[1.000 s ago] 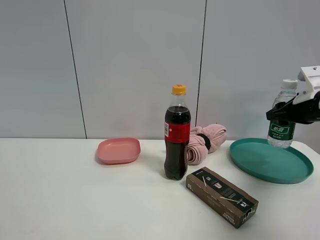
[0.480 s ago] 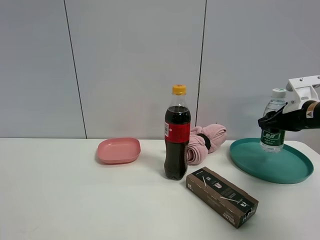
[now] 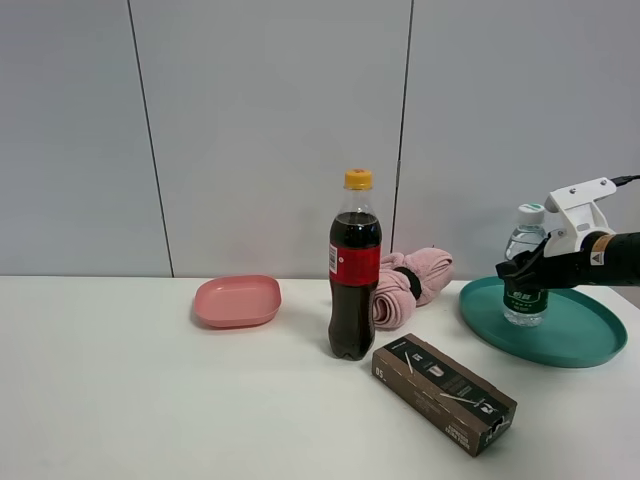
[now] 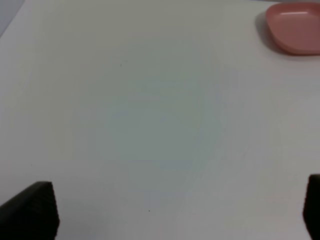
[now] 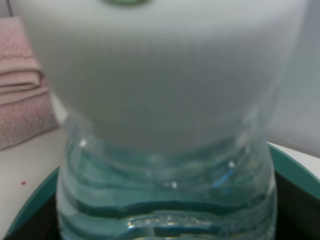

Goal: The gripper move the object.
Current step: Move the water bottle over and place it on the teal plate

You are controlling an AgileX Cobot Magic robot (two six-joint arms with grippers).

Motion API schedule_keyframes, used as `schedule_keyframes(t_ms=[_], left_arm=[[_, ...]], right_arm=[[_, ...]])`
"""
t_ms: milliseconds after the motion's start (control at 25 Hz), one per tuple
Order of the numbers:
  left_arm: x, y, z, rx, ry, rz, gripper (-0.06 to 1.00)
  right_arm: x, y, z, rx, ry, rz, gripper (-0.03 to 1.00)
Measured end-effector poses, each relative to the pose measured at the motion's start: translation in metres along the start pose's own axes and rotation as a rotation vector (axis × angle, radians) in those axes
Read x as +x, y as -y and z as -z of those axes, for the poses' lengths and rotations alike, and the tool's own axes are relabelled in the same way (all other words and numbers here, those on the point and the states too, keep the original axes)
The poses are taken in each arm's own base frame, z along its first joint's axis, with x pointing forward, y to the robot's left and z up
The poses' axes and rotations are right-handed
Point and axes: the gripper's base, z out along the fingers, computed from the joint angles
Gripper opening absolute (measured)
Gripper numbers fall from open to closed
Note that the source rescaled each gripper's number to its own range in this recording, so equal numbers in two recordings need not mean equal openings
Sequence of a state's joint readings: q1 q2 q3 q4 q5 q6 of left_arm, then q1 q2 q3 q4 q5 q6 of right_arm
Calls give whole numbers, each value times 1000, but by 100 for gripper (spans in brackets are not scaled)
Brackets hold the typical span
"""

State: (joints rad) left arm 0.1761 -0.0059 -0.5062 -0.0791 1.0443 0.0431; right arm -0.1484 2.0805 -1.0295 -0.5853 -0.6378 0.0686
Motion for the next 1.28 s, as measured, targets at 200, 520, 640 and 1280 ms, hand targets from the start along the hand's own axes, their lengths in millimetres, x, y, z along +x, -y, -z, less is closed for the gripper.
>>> schedule_keyframes(t_ms=[200,520,640,1280], left_arm=[[0,0,0,0,0,0,100],[0,0,0,0,0,0,100],[0,0,0,0,0,0,100],[0,0,0,0,0,0,100]], right_arm=[[1,0,0,-1,4,3,0],[1,0,0,-1,1,-15,0],[2,0,0,1,-9,-46,0],[-5,2,0,10,33,-184,13]])
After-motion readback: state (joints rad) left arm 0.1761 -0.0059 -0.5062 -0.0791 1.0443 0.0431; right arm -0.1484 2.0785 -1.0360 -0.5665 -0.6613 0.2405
